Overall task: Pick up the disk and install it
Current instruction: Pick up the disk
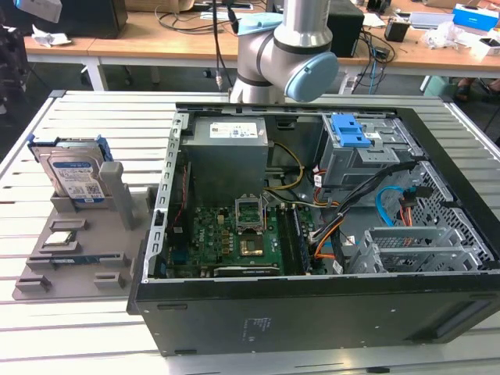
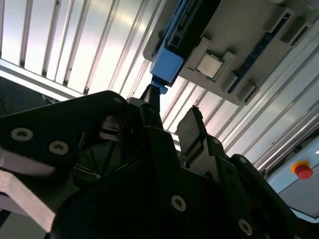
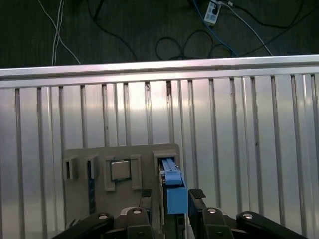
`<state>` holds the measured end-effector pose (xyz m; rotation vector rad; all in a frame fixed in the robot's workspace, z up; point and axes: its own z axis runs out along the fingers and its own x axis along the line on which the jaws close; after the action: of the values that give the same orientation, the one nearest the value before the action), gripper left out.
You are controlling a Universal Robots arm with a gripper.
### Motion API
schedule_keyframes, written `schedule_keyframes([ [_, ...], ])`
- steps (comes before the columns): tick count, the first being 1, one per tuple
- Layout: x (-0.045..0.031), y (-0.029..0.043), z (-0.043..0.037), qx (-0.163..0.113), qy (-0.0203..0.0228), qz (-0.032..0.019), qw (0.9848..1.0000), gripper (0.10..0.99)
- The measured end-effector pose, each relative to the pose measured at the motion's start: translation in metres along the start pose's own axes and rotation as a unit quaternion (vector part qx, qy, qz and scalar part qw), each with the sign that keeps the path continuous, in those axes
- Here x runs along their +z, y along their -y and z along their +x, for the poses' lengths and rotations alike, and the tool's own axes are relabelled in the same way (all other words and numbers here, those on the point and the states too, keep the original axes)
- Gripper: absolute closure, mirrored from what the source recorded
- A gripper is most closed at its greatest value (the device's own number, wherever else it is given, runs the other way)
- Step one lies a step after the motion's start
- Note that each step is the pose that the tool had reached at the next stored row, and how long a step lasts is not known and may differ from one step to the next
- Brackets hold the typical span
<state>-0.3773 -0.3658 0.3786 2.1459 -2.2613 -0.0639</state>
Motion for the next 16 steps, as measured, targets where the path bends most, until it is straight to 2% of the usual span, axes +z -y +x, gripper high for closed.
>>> schedule_keyframes([
  [13, 0.0116, 0.0039, -0.0004, 0.000, -0.0007, 0.0000, 1.0000, 0.667],
  [15, 0.0185, 0.0062, -0.0005, 0.000, -0.0015, 0.0001, 1.0000, 0.667],
  [16, 0.0256, 0.0078, -0.0006, 0.000, -0.0020, 0.0001, 1.0000, 0.667],
])
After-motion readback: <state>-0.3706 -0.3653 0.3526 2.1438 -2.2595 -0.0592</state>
